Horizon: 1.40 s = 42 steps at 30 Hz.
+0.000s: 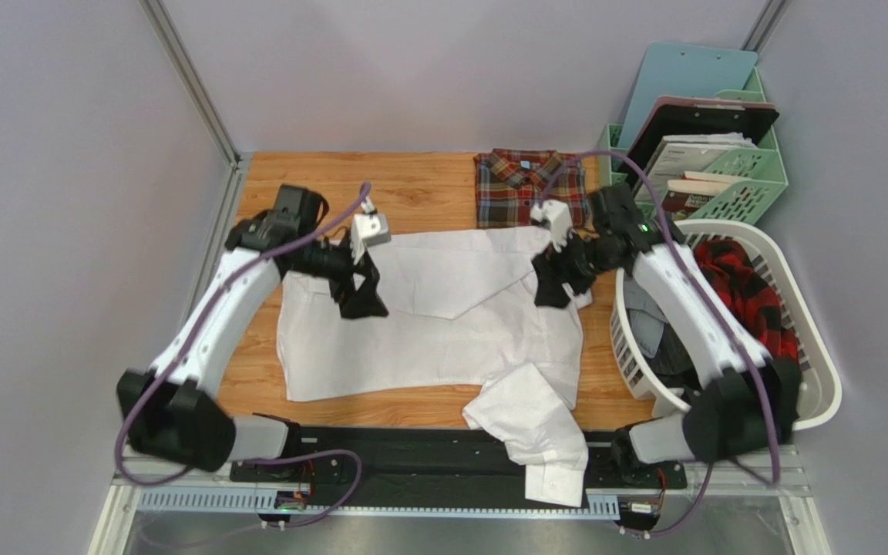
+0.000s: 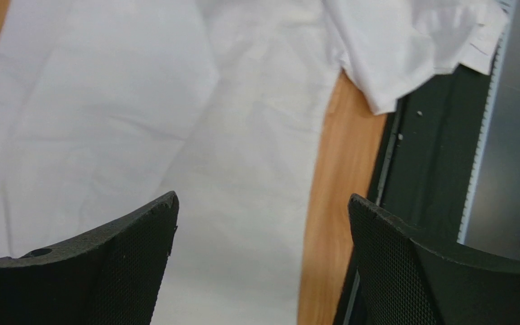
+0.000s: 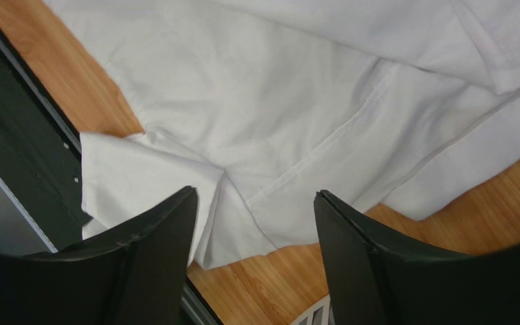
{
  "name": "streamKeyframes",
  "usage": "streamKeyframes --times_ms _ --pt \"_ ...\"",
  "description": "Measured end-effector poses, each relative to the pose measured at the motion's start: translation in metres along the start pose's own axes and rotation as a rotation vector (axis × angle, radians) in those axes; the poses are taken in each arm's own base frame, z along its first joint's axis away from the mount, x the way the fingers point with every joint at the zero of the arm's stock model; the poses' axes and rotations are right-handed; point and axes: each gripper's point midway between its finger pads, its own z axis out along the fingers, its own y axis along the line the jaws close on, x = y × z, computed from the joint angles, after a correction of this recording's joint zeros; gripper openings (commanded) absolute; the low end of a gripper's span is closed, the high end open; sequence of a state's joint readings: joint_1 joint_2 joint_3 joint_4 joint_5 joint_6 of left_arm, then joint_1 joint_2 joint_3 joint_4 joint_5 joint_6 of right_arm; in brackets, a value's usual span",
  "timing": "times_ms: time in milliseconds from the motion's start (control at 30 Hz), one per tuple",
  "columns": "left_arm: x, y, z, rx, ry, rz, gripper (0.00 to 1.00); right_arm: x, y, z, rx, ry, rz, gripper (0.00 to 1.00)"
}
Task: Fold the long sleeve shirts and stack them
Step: Fold the shirt
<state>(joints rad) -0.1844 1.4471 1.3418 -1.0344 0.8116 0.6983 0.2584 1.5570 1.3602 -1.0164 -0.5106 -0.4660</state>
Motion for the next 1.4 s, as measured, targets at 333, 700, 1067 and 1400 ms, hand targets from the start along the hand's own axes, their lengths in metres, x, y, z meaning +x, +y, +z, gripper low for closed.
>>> streamKeyframes --times_ms 333,700,1067,1400 --pt "0.050 -0.077 -0.016 -0.069 -0.086 0.104 0.98 0.161 0.125 -0.053 -0.155 0.013 -0.642 0.81" --pt "0.120 -0.061 -0.016 -0.171 0.154 0.111 0.88 0.216 0.144 -0.009 -0.465 0.516 -0.909 0.70" --pt "0.154 -0.019 -0.048 -0.340 0.161 -0.128 0.87 0.242 0.155 -0.003 -0.553 0.739 -1.006 0.69" --pt "0.195 -0.053 -0.045 -0.205 0.307 0.038 0.56 0.247 0.158 0.009 -0.500 0.814 -0.922 0.00"
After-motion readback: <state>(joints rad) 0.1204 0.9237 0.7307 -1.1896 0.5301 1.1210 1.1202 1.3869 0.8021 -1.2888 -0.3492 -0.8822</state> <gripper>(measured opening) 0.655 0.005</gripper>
